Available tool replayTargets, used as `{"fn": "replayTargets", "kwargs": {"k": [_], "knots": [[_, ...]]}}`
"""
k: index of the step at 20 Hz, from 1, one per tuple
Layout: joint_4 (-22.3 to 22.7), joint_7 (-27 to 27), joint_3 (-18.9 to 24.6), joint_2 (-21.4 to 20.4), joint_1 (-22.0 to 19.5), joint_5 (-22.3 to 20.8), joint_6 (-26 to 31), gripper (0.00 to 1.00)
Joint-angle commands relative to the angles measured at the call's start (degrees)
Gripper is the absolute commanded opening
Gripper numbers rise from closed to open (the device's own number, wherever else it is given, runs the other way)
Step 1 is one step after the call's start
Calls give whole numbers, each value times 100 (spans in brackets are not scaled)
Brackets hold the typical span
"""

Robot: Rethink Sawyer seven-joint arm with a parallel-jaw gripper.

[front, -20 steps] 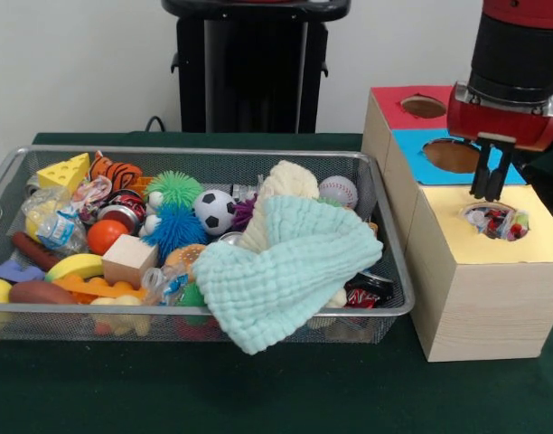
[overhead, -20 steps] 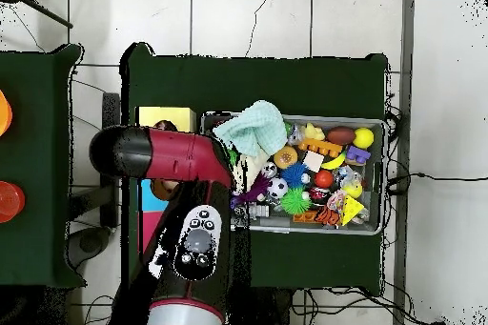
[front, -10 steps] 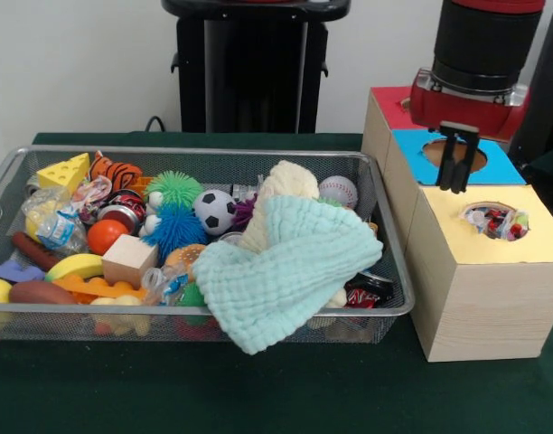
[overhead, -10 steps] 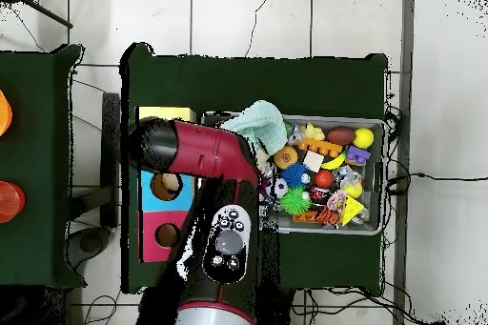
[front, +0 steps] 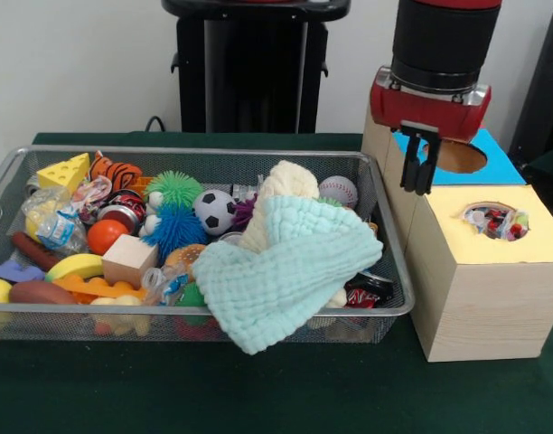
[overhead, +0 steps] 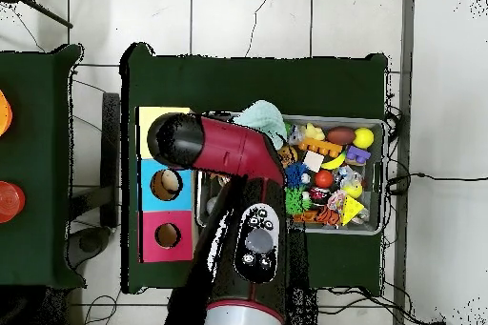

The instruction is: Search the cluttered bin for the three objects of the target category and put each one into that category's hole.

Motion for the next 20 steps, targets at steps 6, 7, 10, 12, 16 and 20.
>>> {"fn": "replayTargets", "kwargs": {"k": [6, 7, 10, 12, 16, 20], "knots": [[852, -208, 1052, 130, -495, -449, -701, 0], [838, -241, 1086, 141, -541, -484, -708, 0], [873, -289, 1196, 127, -671, -581, -768, 0], [855, -307, 1247, 138, -756, -653, -774, 0], [880, -269, 1395, 148, -919, -757, -927, 0], [1085, -276, 1580, 108, -1163, -860, -1094, 0]]}}
